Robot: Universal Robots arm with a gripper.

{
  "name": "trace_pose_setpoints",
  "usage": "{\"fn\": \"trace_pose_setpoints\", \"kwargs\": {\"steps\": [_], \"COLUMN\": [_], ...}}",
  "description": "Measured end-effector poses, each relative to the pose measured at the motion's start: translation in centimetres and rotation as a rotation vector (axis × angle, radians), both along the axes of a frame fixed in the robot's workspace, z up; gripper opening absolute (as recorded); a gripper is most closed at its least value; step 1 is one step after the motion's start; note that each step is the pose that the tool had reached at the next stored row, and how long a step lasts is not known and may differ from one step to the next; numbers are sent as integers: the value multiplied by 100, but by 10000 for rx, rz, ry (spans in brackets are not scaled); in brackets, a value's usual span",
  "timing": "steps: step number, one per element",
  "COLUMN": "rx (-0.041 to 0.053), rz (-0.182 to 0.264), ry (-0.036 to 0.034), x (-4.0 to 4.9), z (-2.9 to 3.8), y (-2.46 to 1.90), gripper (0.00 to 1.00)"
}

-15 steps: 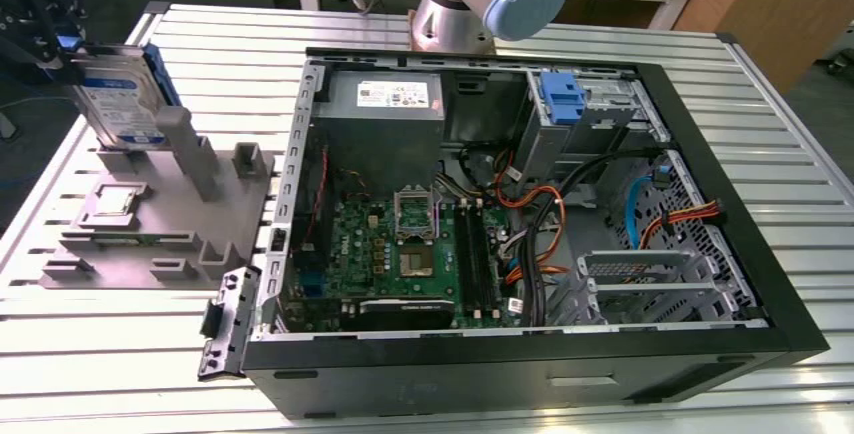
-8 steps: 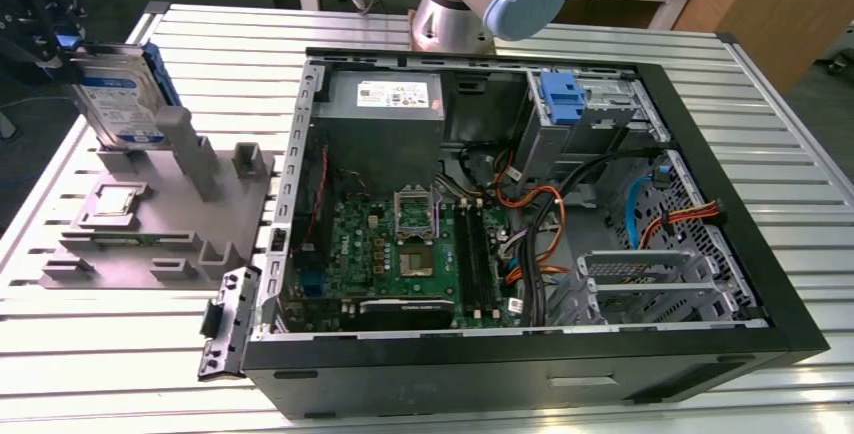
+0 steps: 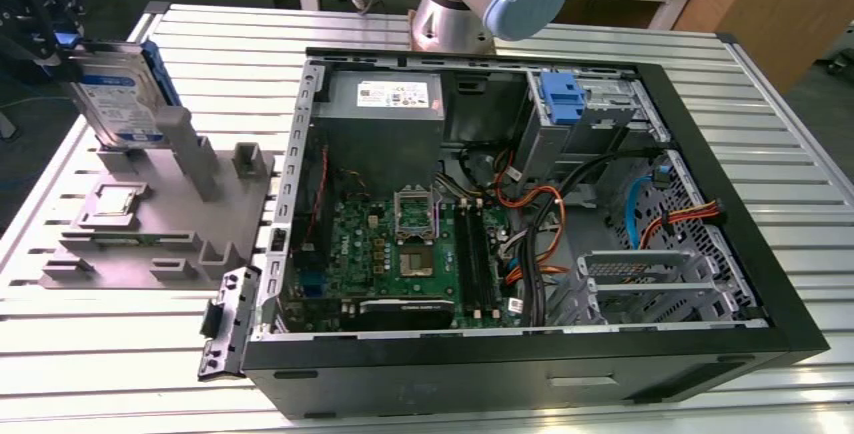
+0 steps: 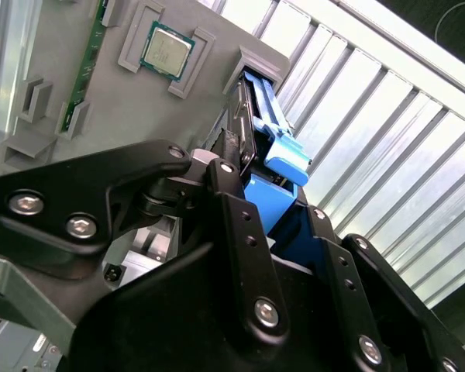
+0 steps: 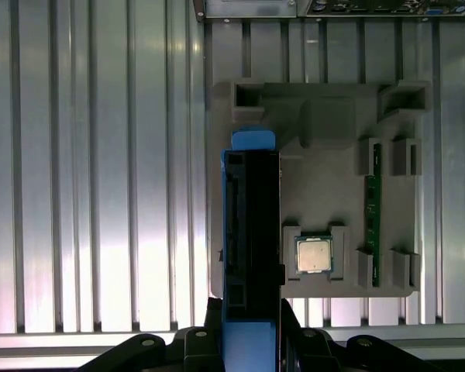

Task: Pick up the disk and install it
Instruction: 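Pick up the disk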

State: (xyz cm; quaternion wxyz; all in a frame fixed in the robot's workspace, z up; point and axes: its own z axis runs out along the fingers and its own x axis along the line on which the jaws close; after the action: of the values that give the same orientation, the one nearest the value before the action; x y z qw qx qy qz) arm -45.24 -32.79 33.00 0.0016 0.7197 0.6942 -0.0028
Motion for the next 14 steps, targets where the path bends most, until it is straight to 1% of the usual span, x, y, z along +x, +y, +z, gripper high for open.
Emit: {"fn": "trace_pose_setpoints", "kwargs": {"steps": [14], "rx": [0], "rz": [0], "ry": [-1], "x": [0], "z": [25], "y": [0], "gripper": [37]}}
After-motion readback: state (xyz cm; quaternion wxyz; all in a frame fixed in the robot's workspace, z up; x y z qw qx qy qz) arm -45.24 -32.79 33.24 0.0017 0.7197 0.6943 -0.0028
